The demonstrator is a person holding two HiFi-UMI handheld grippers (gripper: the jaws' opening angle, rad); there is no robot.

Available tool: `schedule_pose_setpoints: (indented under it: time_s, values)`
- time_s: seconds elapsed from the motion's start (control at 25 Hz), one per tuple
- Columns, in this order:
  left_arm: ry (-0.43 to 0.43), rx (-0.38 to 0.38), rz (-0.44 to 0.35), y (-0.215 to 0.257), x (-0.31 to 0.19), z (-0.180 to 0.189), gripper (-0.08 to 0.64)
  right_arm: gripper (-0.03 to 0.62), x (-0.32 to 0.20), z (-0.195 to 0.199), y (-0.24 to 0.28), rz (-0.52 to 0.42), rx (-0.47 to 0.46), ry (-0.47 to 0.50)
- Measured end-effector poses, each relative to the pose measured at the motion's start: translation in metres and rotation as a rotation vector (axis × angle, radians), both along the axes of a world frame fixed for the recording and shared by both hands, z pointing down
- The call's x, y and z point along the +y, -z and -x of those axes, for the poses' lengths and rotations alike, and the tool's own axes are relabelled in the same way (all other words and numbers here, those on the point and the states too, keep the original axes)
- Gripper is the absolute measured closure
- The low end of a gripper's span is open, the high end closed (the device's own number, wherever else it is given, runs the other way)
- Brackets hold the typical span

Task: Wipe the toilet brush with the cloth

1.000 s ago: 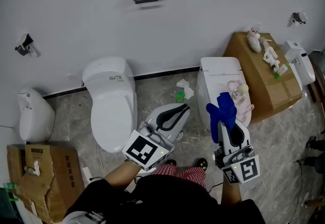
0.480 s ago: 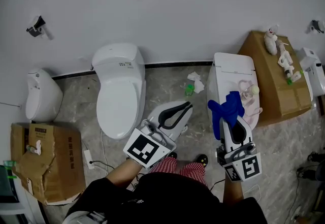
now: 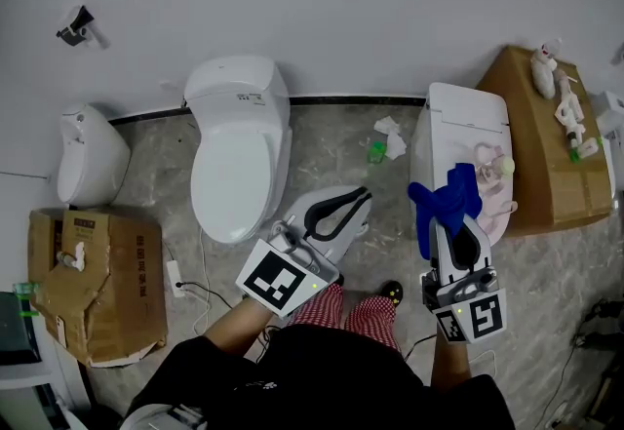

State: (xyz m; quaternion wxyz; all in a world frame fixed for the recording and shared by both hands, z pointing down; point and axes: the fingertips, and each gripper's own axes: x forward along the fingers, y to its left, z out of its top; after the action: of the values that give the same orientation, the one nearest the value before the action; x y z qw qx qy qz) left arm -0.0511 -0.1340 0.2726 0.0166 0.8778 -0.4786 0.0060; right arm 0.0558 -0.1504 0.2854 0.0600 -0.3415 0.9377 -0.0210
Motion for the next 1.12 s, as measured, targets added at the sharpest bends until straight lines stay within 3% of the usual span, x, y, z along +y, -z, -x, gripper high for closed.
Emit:
schedule_pose_setpoints:
  time_s: [0.52, 0.76, 1.12]
  values:
    - [-0.015, -0.030, 0.051, -0.039, -0.009, -0.023, 0.551, 0.528, -0.009, -0.014, -0.036, 0.037, 0.022, 0.005]
    - [-0.010, 0.013, 0.075, -0.048, -0.016, -0.025, 0.551, 0.528, -0.013, -0.020, -0.051, 0.060, 0.041, -0.003]
    - [-0.003, -0.007, 0.116, -0.072, -0.021, -0.026, 0.551, 0.528, -0.019, -0.027, -0.073, 0.098, 0.044, -0.007]
